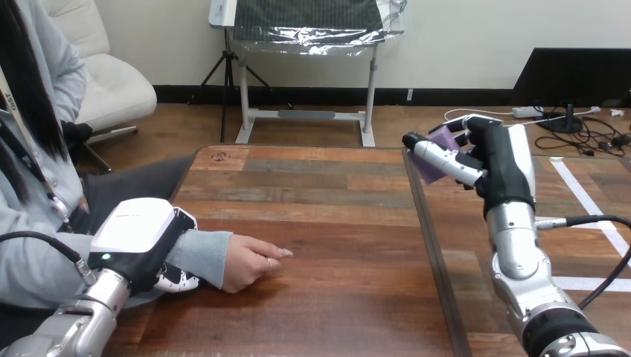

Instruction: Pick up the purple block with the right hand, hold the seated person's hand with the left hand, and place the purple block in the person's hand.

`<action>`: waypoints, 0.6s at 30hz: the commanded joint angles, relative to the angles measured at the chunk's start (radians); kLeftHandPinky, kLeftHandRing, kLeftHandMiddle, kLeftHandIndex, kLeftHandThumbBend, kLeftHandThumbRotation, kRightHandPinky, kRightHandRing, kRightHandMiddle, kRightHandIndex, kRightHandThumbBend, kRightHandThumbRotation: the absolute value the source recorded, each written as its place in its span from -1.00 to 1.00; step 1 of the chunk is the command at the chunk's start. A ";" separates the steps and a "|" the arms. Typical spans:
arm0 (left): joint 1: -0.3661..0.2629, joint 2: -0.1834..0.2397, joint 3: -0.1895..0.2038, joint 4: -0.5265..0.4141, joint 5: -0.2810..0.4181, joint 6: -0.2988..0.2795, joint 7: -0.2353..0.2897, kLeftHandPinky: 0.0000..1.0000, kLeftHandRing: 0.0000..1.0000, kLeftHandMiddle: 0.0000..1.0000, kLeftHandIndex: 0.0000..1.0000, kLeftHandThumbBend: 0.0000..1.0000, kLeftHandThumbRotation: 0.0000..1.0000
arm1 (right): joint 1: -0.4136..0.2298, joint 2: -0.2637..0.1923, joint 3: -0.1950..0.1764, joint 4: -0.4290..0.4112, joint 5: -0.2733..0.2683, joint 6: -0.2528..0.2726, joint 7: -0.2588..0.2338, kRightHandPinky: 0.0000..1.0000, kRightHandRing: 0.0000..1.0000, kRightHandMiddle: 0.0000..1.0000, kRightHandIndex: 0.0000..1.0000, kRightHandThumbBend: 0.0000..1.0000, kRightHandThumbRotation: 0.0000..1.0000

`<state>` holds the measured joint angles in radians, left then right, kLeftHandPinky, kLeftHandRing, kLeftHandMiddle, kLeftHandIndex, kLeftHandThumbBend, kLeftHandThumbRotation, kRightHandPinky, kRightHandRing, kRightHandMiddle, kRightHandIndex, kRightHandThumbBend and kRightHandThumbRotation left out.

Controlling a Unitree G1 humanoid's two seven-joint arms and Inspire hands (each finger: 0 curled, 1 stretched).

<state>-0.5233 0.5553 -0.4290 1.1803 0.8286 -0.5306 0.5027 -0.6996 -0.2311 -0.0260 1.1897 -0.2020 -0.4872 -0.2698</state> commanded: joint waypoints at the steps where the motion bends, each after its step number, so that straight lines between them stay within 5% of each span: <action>1: -0.069 -0.031 -0.004 -0.005 -0.026 -0.008 0.018 -0.61 -0.50 -0.37 -0.33 0.64 -0.63 | -0.068 0.012 0.024 0.003 -0.023 0.003 -0.022 -0.94 -0.86 -0.76 -0.72 -0.48 -0.55; 18: -0.108 -0.050 0.006 -0.028 -0.054 0.007 -0.016 -0.66 -0.55 -0.41 -0.40 0.65 -0.63 | -0.073 0.048 0.043 0.037 -0.036 0.016 -0.006 -0.91 -0.83 -0.72 -0.67 -0.36 -0.49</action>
<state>-0.5251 0.5395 -0.4289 1.1814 0.8032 -0.5139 0.4942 -0.6996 -0.2042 0.0102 1.2312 -0.2399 -0.4674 -0.2809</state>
